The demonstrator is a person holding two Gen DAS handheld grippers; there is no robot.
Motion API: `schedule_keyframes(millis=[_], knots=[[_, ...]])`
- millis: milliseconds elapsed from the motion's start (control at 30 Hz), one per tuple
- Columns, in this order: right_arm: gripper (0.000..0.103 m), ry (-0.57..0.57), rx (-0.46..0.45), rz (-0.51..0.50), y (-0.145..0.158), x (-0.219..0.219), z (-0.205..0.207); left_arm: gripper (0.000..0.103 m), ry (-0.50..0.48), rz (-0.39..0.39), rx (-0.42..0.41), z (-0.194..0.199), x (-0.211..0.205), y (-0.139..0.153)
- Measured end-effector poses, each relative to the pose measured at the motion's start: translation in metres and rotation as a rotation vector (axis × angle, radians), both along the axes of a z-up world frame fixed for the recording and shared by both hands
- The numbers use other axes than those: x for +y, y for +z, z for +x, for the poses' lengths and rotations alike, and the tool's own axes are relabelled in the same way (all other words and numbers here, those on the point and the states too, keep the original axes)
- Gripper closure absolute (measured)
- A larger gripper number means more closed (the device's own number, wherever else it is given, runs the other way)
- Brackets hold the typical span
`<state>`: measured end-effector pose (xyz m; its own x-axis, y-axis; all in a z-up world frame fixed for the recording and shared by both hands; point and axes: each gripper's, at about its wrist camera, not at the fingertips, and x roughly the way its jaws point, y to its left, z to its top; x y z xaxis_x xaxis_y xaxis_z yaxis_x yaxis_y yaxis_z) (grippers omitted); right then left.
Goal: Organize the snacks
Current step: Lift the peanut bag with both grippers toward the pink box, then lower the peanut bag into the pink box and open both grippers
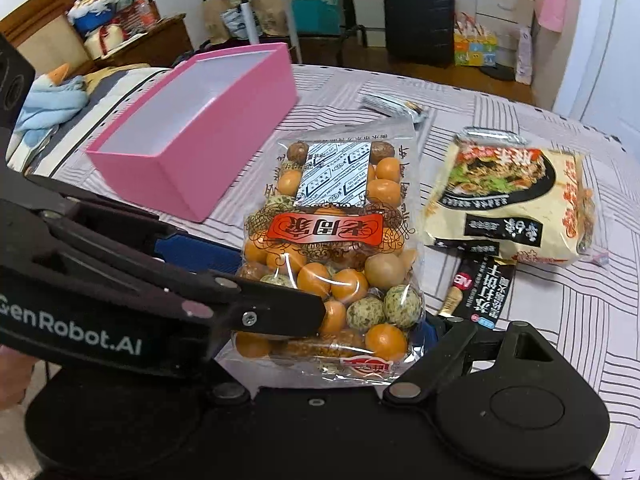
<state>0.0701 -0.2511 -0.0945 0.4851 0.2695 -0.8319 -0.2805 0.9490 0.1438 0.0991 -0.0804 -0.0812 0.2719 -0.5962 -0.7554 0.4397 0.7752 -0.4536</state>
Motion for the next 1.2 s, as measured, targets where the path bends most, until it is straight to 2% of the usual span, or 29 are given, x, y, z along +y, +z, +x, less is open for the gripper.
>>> schedule_keyframes(millis=[433,700,900,1067,1200], knots=[[0.013,0.088,-0.104,-0.022,0.051,0.071,-0.005,0.049,0.083,-0.019,-0.072,-0.018,0.075,0.055],[0.013,0.149,-0.201,0.006,0.066,0.124,0.027,0.049,0.156,-0.006,-0.125,0.007,0.13,0.081],[0.013,0.154,-0.215,0.075,0.054,0.152,0.064,0.048,0.213,-0.003,-0.105,0.044,0.169,0.074],[0.013,0.179,-0.237,0.069,0.044,0.18,0.096,0.047,0.255,-0.004,-0.103,0.076,0.199,0.065],[0.014,0.197,-0.193,0.104,0.028,0.197,0.124,0.045,0.293,-0.016,-0.096,0.103,0.222,0.045]])
